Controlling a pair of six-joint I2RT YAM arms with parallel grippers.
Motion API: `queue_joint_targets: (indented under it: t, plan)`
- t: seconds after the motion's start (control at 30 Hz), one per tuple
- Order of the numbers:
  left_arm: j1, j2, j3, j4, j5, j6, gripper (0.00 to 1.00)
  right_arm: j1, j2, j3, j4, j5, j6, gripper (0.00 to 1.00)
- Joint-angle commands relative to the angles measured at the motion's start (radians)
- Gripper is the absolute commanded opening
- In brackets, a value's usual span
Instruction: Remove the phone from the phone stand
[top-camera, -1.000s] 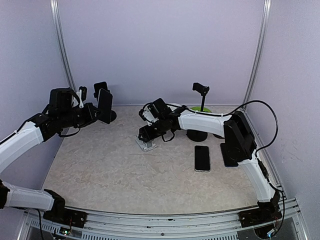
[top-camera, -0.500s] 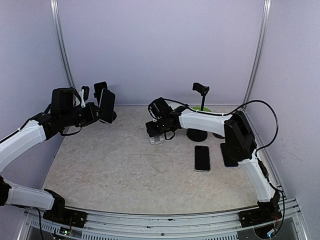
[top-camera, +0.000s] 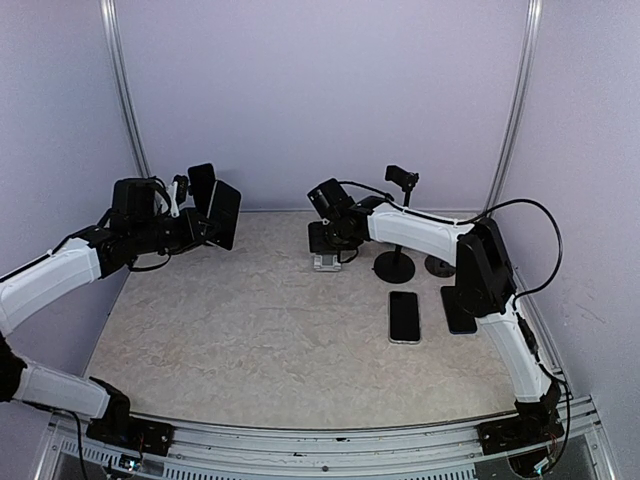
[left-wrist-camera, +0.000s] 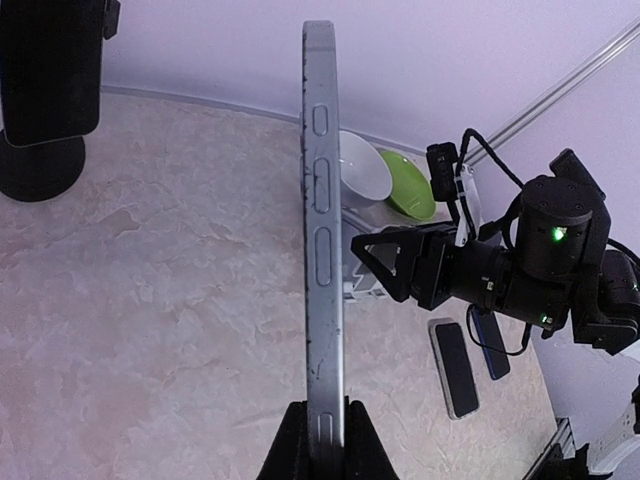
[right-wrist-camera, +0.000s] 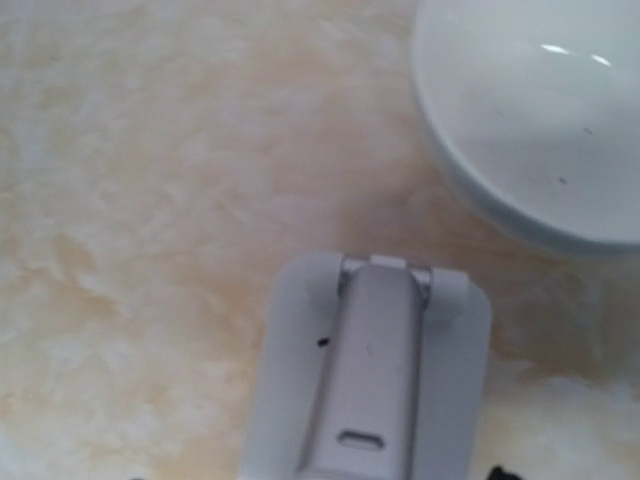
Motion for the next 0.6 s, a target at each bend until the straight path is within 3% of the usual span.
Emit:
queue_joint_targets:
  t: [0.0, 0.37, 0.47, 0.57]
  plan:
    - [0.006, 0.011, -0.012, 0.108, 0.041, 0.004, 0.0, -0.002, 0.017, 0.025, -0.023, 0.045, 0.049, 0.29]
    - [0.0, 0.028, -0.056, 0.165, 0.074, -0.036, 0.0, 0.002, 0.021, 0.0, -0.051, 0.026, 0.068, 0.32]
    - [-0.005, 0.029, -0.07, 0.18, 0.075, -0.047, 0.0, 0.003, 0.014, -0.002, -0.068, 0.03, 0.078, 0.41]
    - [-0.022, 0.033, -0.086, 0.197, 0.073, -0.056, 0.0, 0.003, -0.006, -0.016, -0.074, 0.023, 0.084, 0.62]
